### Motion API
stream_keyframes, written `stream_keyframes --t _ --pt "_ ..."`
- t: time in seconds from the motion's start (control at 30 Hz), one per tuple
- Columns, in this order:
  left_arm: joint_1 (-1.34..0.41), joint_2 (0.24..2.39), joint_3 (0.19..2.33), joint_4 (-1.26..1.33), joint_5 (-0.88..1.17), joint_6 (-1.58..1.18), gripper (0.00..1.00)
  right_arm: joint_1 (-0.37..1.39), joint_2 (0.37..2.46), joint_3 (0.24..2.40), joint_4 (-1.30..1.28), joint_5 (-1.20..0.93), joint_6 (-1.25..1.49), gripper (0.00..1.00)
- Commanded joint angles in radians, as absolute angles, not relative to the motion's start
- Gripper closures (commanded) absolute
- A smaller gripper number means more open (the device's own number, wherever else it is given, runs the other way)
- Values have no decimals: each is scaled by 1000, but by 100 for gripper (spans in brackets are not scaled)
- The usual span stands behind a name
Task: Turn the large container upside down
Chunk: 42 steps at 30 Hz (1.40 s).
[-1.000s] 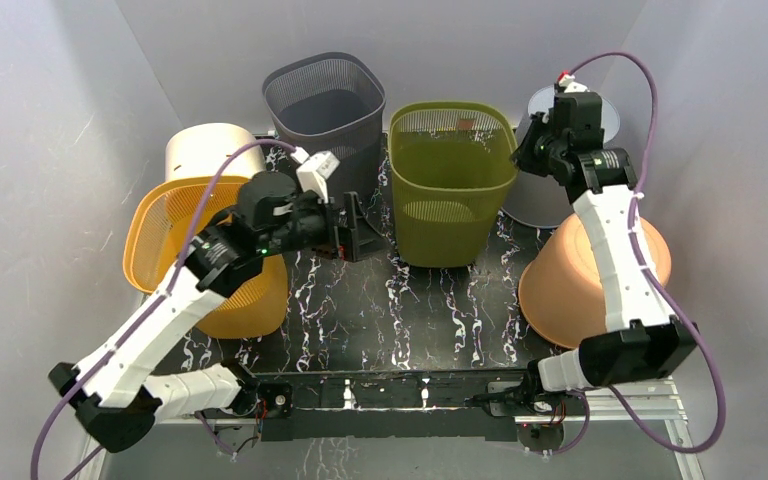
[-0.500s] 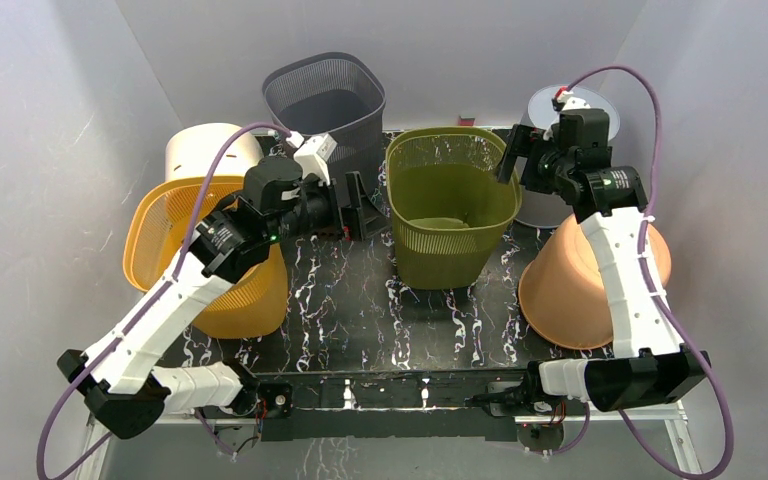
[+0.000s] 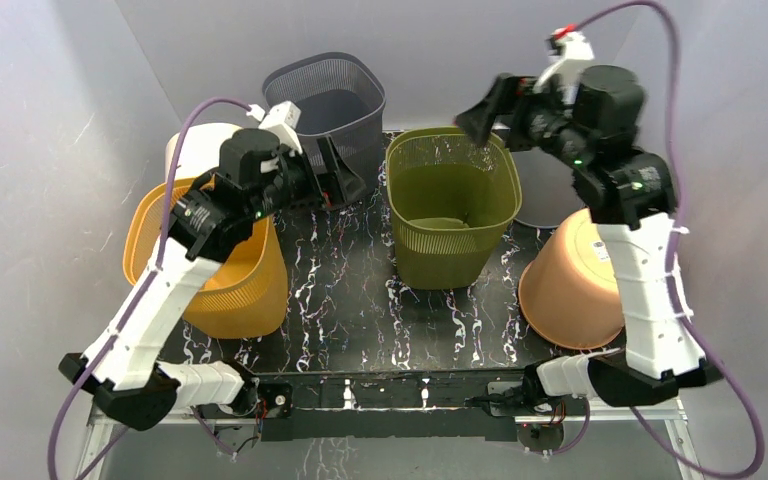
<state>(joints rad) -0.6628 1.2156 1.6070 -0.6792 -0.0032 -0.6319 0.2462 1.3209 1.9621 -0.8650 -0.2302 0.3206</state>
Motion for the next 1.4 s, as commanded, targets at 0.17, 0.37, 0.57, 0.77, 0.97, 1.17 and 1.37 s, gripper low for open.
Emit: stream_keyframes --t 0.17,0.37,0.57,0.77,0.97,1.17,1.37 --pt "-517 1325 1808 -799 37 -591 2 609 1458 1955 -847 -130 333 2" --pt "-474 1252 1763 -757 5 -630 2 750 1502 1899 -907 45 334 2" --pt "-474 1211 1707 -759 -12 -642 2 762 1527 1888 -984 153 301 5" --pt "-472 1210 1668 -737 16 -652 2 779 1548 1831 -982 137 304 20" --pt "-472 1186 1557 -642 40 -658 2 793 1574 1810 -965 179 300 48" --pt "-472 1179 1455 -563 105 -686 2 793 1570 1857 -948 160 276 91" --pt "-473 1189 1406 -492 174 -721 2 778 1529 1908 -892 67 300 100"
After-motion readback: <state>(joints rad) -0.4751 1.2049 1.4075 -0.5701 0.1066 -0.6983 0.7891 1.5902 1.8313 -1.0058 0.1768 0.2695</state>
